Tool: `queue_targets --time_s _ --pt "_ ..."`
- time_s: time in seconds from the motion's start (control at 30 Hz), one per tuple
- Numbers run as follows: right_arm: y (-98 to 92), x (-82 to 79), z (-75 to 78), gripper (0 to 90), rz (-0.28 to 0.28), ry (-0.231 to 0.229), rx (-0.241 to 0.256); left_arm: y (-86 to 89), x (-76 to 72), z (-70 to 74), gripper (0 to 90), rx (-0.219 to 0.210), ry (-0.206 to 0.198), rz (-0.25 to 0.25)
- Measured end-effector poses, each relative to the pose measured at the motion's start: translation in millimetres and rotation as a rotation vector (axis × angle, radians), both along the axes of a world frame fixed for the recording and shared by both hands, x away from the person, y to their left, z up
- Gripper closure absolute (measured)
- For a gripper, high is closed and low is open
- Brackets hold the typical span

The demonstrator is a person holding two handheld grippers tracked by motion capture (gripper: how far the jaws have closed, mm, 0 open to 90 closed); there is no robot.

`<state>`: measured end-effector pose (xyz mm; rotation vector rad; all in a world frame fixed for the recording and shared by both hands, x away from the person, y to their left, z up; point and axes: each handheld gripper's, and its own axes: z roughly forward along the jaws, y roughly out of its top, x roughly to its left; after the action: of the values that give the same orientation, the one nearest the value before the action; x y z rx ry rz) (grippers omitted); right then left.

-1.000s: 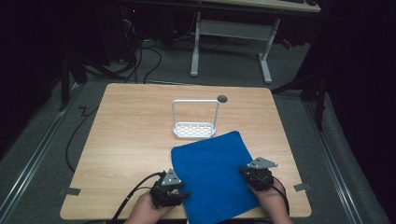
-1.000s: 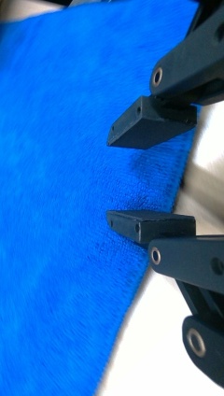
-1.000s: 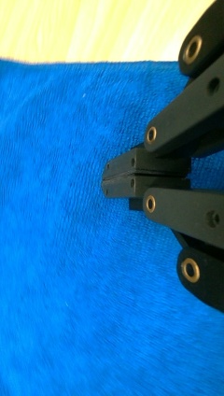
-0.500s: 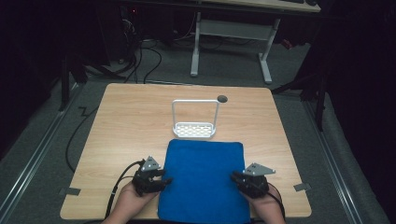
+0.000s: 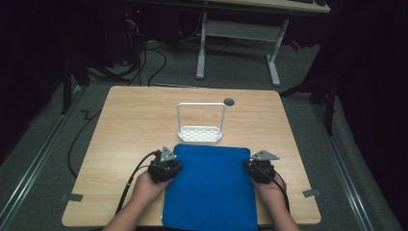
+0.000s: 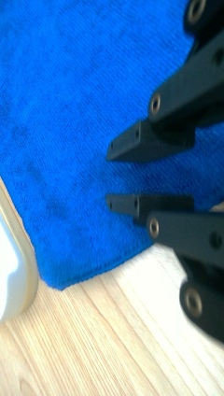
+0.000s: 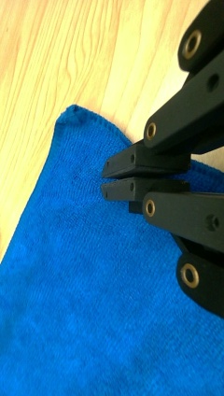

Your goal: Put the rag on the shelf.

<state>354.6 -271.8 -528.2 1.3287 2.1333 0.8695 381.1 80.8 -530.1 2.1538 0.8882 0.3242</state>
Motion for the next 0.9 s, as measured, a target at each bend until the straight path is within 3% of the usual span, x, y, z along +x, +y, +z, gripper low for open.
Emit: queue_targets --time_s 0.07,0.17,0.23,0.33,0.43,0.53,0.6,0.7,0.73,0.8,0.9 --pt "0.0 -1.3 -0.1 88.5 0.018 0.011 0.029 5.1 -5.2 0.2 78.2 -0.005 0.009 -0.005" --pt "1.9 -4.8 -0.3 88.5 0.034 0.011 0.034 10.3 -14.1 0.0 78.4 -0.005 0.006 -0.013" --pt "5.3 -11.9 -0.9 88.4 0.060 0.009 0.040 18.1 -28.7 0.6 78.4 0.009 0.002 -0.028" --pt "9.1 -19.6 -1.3 88.4 0.080 0.014 0.054 26.5 -42.5 -1.8 78.3 -0.019 -0.002 -0.021" --pt "14.6 -28.7 0.1 88.4 0.107 0.029 0.051 34.6 -54.0 0.1 78.4 -0.029 0.036 -0.019" --pt "19.5 -39.5 1.7 88.2 0.141 0.040 0.033 44.1 -68.7 0.5 78.4 -0.022 0.036 -0.028" --pt "21.9 -48.7 1.8 88.0 0.158 0.044 0.038 49.9 -75.1 2.2 78.4 -0.016 0.057 -0.039" --pt "25.3 -58.4 2.4 85.4 0.189 0.049 0.036 56.8 -74.7 3.8 77.2 -0.043 0.109 -0.048" --pt "26.0 -58.7 3.7 83.2 0.197 0.041 0.029 58.7 -71.9 4.3 74.1 -0.060 0.118 -0.031" --pt "24.5 -56.8 7.2 82.0 0.195 0.005 0.054 66.0 -65.7 7.0 71.5 -0.102 0.096 0.005" --pt "19.9 -52.8 7.9 81.6 0.183 -0.004 0.079 78.3 -53.3 11.3 71.2 -0.176 0.064 0.093"
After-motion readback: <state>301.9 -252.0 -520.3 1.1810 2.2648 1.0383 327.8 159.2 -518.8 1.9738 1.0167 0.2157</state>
